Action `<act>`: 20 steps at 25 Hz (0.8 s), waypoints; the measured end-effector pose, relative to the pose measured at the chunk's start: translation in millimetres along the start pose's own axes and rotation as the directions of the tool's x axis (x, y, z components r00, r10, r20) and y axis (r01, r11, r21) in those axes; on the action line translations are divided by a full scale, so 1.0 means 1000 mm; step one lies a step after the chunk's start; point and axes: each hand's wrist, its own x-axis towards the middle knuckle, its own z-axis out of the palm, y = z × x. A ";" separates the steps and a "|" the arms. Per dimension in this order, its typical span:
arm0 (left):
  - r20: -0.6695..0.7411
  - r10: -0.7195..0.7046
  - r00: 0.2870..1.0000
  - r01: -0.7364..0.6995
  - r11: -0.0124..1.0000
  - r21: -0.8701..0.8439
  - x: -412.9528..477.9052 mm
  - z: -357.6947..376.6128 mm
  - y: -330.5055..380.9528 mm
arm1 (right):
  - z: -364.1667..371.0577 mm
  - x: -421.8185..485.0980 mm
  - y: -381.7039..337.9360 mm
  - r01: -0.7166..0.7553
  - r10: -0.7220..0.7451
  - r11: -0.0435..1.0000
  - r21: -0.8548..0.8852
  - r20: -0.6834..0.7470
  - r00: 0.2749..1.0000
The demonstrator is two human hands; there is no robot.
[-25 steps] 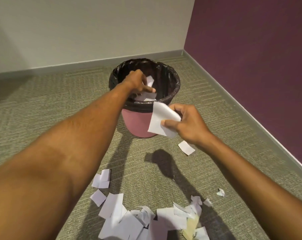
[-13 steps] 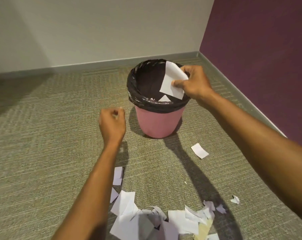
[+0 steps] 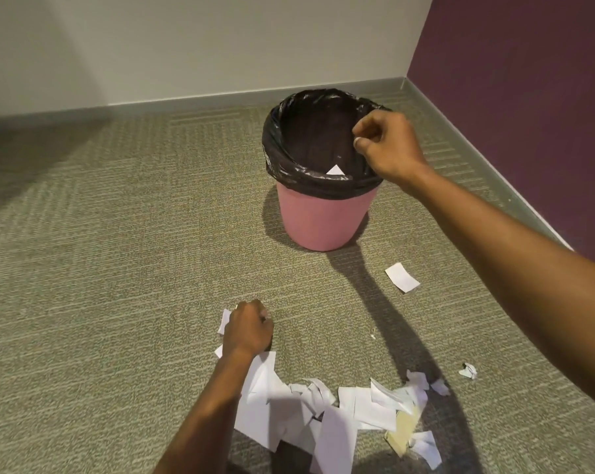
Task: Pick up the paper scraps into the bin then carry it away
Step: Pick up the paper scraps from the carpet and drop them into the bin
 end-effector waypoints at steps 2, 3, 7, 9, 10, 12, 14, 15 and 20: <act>0.109 0.052 0.993 -0.047 0.998 -0.047 -0.009 -0.004 -0.001 | 0.001 -0.038 -0.005 0.037 -0.045 0.995 0.088 0.098 0.994; 0.187 0.092 0.978 -0.084 0.995 -0.051 -0.017 -0.005 -0.001 | 0.005 -0.062 -0.002 0.024 -0.048 0.994 0.111 0.217 0.975; 0.472 0.241 0.848 -0.296 0.954 0.043 -0.045 0.003 -0.001 | 0.042 -0.163 0.038 -0.028 0.041 0.999 -0.030 0.749 0.662; 0.530 0.269 0.804 -0.412 0.895 0.171 -0.056 0.010 0.000 | 0.060 -0.203 0.064 0.013 0.094 0.993 -0.121 0.832 0.547; 0.545 0.277 0.791 -0.468 0.849 0.247 -0.062 0.015 0.001 | 0.066 -0.219 0.074 0.031 0.118 0.987 -0.156 0.851 0.512; 0.584 0.269 0.766 -0.545 0.753 0.368 -0.073 0.024 0.003 | 0.071 -0.245 0.088 0.070 0.169 0.971 -0.230 0.859 0.483; 0.603 0.257 0.755 -0.590 0.669 0.453 -0.083 0.035 0.004 | 0.073 -0.268 0.095 0.143 0.216 0.939 -0.314 0.859 0.465; 0.590 0.270 0.761 -0.602 0.634 0.485 -0.087 0.042 0.003 | 0.073 -0.278 0.097 0.188 0.231 0.919 -0.348 0.858 0.458; 0.491 0.284 0.824 -0.540 0.656 0.527 -0.096 0.061 -0.014 | 0.091 -0.324 0.102 0.309 0.223 0.861 -0.404 0.846 0.485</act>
